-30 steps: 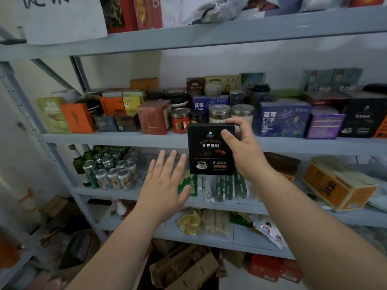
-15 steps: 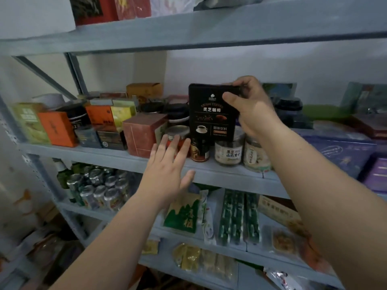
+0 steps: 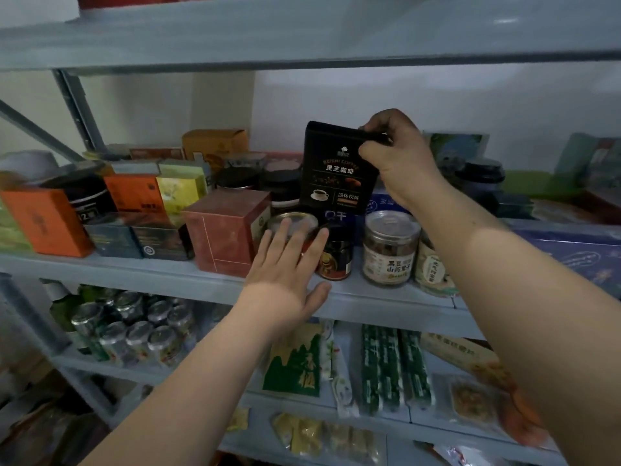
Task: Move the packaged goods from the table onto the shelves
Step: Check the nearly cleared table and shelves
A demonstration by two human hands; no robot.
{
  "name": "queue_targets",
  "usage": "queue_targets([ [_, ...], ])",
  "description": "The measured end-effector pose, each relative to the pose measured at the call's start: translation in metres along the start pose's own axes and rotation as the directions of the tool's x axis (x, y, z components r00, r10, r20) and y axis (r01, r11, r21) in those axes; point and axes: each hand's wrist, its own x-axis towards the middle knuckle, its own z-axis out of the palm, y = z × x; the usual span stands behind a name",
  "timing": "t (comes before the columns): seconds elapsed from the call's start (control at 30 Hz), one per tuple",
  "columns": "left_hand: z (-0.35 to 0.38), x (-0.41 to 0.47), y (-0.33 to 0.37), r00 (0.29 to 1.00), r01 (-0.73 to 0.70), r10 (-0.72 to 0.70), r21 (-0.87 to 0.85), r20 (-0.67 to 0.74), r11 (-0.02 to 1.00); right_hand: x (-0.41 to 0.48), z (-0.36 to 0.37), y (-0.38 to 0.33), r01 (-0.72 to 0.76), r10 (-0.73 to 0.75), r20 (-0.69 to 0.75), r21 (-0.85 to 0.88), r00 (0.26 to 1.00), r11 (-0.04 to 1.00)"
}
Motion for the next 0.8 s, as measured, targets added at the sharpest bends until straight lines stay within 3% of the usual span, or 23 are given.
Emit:
queue_targets([
  [0.2, 0.007, 0.007, -0.019, 0.999, -0.045, 0.045, -0.001, 0.019, 0.999, -0.002, -0.002, 0.014, 0.011, 0.018, 0.062, -0.434, 0.998, 0.901],
  [0.3, 0.009, 0.006, -0.024, 0.996, -0.084, 0.084, -0.019, 0.007, 0.996, -0.006, -0.007, 0.017, 0.100, 0.023, 0.170, -0.675, 0.985, 0.731],
  [0.4, 0.011, 0.006, -0.027, 0.993, -0.116, 0.117, -0.057, 0.014, 0.992, -0.009, -0.007, 0.022, 0.163, 0.125, 0.264, -0.838, 0.956, 0.520],
  [0.67, 0.010, 0.003, -0.036, 0.983, -0.183, 0.183, -0.108, -0.007, 0.977, -0.009, -0.009, 0.023, 0.110, 0.207, 0.170, -0.956, 0.963, 0.273],
  [0.8, 0.008, 0.005, -0.039, 0.981, -0.191, 0.192, -0.128, -0.001, 0.973, -0.020, -0.001, 0.031, 0.123, 0.154, 0.162, -0.964, 0.975, 0.237],
])
